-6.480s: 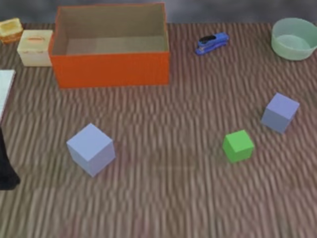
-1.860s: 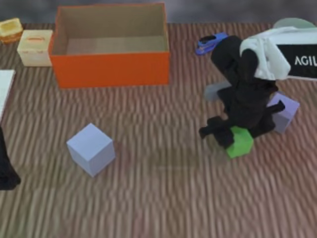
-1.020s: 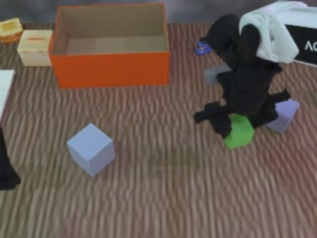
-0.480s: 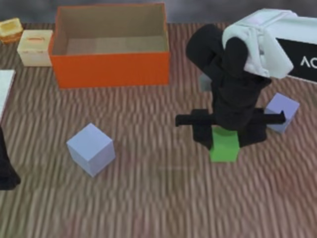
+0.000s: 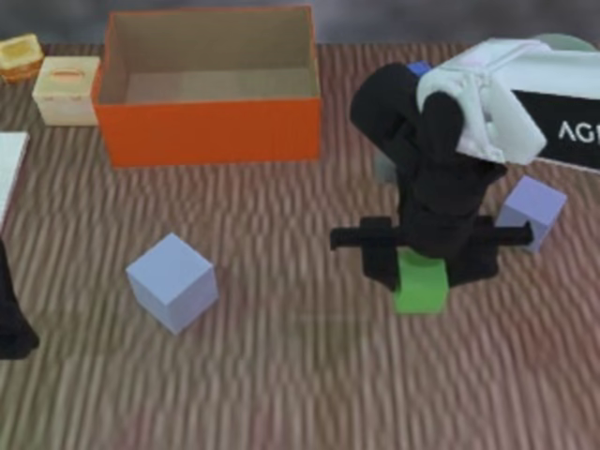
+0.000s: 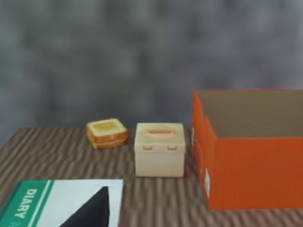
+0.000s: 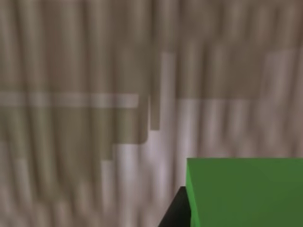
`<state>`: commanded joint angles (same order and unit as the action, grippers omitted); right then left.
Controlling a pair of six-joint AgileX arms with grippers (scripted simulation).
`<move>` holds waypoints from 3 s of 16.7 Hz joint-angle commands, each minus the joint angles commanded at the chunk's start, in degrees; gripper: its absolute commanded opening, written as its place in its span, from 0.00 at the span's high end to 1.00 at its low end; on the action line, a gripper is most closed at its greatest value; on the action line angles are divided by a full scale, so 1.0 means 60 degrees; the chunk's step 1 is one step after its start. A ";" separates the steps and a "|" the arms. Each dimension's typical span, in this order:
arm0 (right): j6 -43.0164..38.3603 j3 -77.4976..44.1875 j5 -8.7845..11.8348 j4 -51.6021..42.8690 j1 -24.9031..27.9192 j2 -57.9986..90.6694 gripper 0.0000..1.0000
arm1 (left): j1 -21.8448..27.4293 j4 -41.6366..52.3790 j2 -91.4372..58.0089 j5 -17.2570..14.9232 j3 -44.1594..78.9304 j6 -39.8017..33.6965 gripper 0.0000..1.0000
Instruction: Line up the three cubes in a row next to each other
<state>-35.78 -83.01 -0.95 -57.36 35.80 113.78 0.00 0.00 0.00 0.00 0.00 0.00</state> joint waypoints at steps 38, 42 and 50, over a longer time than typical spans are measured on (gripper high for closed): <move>-0.0066 0.0237 -0.0013 0.0243 0.0121 0.0095 0.00 | 0.0000 0.0000 0.0000 0.0000 0.0000 0.0000 0.00; -0.0053 -0.0307 -0.0002 -0.0666 0.0152 -0.0333 0.00 | 0.0000 0.0000 0.0000 0.0000 0.0000 0.0000 0.00; 0.0977 -0.0760 0.0004 -0.0824 -0.0230 0.0053 0.00 | 0.0000 0.0000 0.0000 0.0000 0.0000 0.0000 0.00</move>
<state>-29.92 -87.57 -0.93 -62.30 34.42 114.09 0.00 0.00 0.00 0.00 0.00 0.00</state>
